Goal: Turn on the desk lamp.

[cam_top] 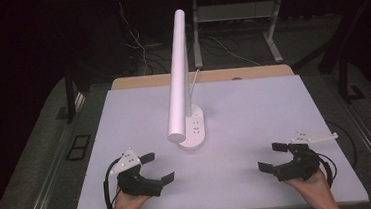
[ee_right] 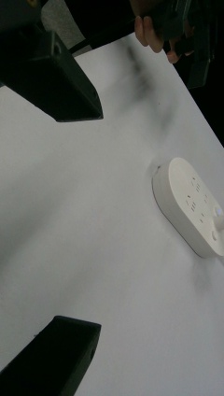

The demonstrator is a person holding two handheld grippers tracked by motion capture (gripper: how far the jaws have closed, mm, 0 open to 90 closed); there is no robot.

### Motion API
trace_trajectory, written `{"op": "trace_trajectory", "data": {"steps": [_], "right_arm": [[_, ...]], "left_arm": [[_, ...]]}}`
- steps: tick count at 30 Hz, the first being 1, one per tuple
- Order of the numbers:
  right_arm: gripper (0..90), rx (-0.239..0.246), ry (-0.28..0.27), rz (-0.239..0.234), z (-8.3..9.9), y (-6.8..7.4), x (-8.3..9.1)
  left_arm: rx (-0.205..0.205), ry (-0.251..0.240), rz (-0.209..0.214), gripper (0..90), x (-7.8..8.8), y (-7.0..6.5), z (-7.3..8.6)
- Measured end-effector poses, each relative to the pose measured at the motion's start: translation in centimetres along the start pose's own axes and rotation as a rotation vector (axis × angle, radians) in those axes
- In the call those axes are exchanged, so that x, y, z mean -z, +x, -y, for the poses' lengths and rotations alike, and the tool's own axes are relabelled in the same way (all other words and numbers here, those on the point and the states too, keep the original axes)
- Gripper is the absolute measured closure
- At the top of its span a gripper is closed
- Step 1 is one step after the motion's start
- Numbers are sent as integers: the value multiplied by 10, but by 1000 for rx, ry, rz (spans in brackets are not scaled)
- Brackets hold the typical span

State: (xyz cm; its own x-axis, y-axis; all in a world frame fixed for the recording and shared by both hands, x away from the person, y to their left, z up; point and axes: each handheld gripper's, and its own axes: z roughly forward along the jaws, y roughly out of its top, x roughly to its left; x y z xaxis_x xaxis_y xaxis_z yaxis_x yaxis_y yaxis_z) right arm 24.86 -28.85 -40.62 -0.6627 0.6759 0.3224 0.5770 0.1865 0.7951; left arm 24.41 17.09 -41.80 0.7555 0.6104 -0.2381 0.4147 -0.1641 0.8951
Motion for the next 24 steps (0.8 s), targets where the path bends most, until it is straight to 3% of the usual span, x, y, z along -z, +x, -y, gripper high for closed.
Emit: {"op": "trace_trajectory", "data": {"steps": [24], "right_arm": [[3, -14, 34, -18, 3, 0, 2]], "left_arm": [[-13, 22, 14, 0, -5, -2, 0]]}}
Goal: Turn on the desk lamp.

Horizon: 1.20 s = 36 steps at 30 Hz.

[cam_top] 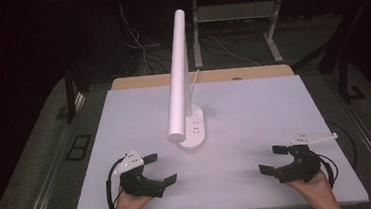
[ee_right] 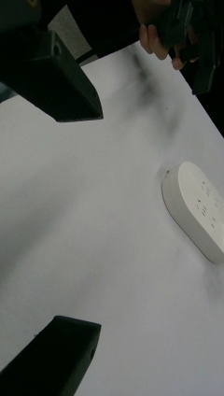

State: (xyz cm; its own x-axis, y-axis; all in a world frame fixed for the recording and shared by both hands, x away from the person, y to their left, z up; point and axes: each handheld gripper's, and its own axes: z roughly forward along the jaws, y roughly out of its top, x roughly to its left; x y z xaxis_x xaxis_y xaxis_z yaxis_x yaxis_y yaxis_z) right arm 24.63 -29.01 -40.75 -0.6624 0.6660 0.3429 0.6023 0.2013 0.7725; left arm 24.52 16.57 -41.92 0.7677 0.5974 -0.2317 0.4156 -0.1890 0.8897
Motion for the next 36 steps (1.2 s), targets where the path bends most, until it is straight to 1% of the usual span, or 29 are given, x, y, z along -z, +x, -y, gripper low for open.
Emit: {"op": "trace_trajectory", "data": {"steps": [14, 17, 20, 22, 26, 31, 36], "right_arm": [[3, -3, 26, -13, -3, 1, -4], [3, 11, 31, -10, -7, 1, -4], [3, 4, 34, -14, -12, 2, -4], [3, 15, 36, -16, -15, 2, -5], [3, 23, 44, -13, -20, 2, -6], [3, 29, 49, -23, -26, 3, -6], [3, 45, 54, -27, -34, 3, -7]], "left_arm": [[6, 9, -9, 0, 2, 0, 3], [5, 11, -10, 0, 2, 0, 4], [8, 12, -10, 0, 2, 0, 4], [9, 16, -11, 0, 2, 1, 4], [11, 16, -12, 0, 2, 1, 4], [14, 13, -12, 0, 2, 1, 4], [10, 18, -11, 0, 2, 1, 4]]}}
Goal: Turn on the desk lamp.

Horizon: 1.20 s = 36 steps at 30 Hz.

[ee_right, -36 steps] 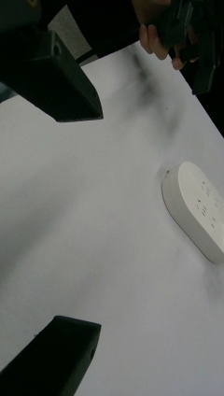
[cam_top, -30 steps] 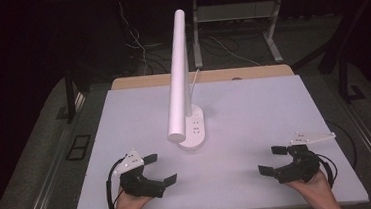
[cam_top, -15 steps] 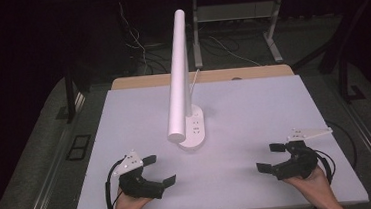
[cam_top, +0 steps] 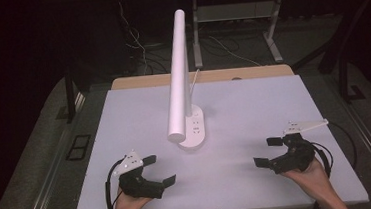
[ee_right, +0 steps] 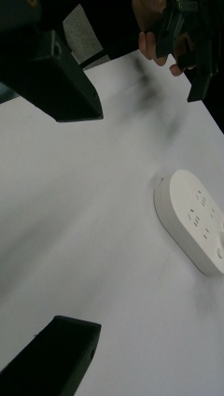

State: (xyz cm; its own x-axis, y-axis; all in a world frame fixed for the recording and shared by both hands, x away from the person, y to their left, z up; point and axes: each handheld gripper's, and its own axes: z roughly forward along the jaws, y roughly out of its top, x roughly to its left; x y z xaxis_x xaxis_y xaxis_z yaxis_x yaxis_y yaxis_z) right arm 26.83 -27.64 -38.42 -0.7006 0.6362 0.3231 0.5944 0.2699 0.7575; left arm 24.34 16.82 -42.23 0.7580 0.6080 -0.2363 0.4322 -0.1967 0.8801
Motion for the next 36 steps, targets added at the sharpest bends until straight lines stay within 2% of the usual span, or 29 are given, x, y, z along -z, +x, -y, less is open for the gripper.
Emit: {"op": "trace_trajectory", "data": {"steps": [15, 17, 36], "right_arm": [[3, 35, 24, -12, -28, 2, -9], [3, 51, 31, -10, -32, 0, -12], [3, 73, 45, -29, -65, -6, -29]], "left_arm": [[1, 2, 6, 0, 0, 0, 0], [-2, 3, 4, 0, 0, 0, 0], [-2, 2, 4, 0, 0, 0, 0]]}}
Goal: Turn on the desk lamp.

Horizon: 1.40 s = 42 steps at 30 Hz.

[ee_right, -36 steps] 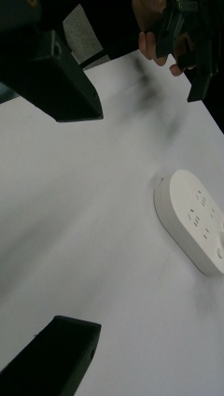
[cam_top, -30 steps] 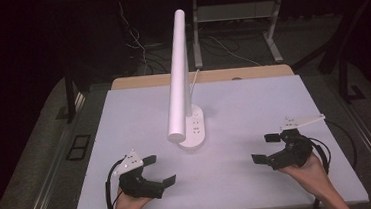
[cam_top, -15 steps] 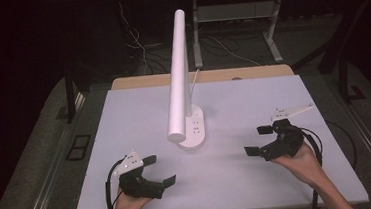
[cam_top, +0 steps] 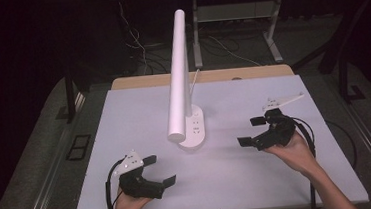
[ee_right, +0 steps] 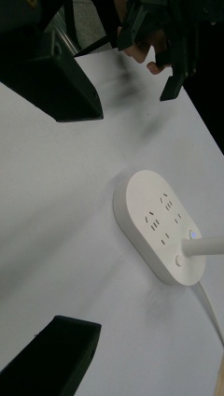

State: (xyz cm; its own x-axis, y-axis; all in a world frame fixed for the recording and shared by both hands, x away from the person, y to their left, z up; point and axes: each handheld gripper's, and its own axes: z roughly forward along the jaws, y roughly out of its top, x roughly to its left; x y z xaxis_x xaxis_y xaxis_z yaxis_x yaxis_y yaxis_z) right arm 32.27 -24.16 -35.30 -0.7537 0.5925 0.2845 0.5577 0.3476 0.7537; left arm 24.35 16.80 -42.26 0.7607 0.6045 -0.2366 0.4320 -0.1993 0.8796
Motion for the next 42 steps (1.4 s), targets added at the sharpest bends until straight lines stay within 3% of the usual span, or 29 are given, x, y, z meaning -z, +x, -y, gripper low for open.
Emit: {"op": "trace_trajectory", "data": {"steps": [25, 42], "right_arm": [[3, 17, 47, -10, -44, -11, -41], [3, 21, 44, -4, -69, -16, -65]], "left_arm": [[11, -16, -14, 0, 2, 2, 0], [14, -14, -10, 0, 2, 3, -1]]}}
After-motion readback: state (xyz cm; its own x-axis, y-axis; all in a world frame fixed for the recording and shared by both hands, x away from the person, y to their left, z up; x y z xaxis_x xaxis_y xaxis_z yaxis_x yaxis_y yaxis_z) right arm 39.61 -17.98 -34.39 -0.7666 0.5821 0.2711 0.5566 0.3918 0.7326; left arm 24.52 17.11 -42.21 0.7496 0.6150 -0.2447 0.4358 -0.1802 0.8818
